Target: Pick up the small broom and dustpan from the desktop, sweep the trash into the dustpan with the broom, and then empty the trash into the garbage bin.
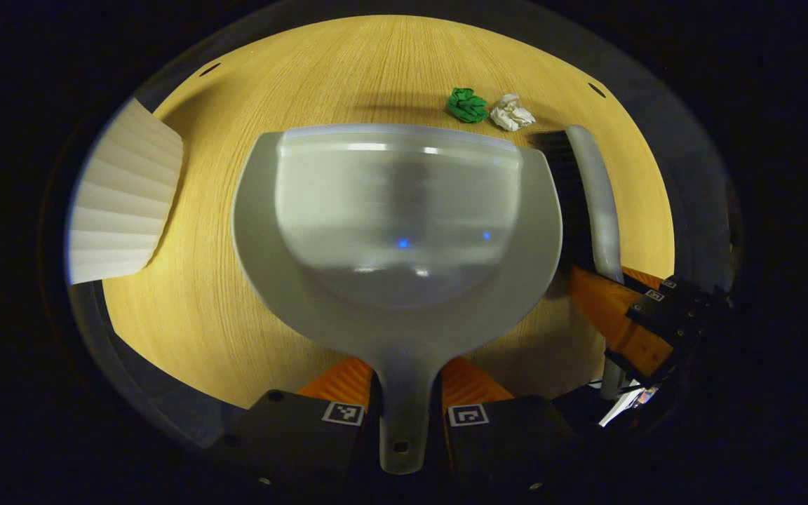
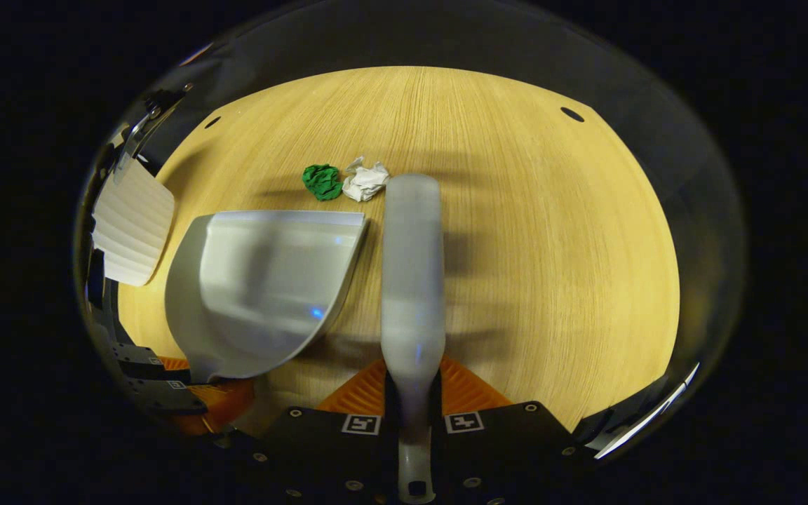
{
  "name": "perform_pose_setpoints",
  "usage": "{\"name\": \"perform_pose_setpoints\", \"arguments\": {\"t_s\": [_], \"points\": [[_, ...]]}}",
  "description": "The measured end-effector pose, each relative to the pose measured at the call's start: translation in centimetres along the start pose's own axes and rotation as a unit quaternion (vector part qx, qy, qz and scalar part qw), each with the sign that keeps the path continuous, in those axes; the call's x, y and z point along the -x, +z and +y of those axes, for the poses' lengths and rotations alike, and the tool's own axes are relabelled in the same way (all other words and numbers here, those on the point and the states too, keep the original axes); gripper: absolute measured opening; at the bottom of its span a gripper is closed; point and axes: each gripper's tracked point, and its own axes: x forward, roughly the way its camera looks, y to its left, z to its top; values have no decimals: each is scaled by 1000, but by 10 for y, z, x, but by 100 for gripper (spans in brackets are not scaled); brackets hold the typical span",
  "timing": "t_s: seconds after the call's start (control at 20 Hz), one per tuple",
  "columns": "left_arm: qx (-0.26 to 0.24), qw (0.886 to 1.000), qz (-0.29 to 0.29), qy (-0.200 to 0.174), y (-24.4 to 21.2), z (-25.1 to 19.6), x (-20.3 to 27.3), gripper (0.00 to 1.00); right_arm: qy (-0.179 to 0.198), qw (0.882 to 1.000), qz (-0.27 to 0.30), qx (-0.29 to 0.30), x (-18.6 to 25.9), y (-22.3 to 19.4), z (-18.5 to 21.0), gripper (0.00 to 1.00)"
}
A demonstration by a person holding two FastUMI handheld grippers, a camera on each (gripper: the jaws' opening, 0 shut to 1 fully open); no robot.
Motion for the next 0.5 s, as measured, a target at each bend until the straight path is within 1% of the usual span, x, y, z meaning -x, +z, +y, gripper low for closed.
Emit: {"name": "perform_pose_setpoints", "arguments": {"t_s": [0.15,0.25,0.4,0.5], "points": [[-9,1000,4,-1,1,4,-3,25,2,1000,4,3,1,3,-7,17],[-33,999,7,-1,3,10,0,25,5,1000,4,13,1,11,-12,17],[-83,996,12,-12,6,20,5,25,0,999,-2,42,-2,31,-27,17],[-119,993,14,-12,10,29,6,25,5,998,-5,58,-4,48,-33,17]]}}
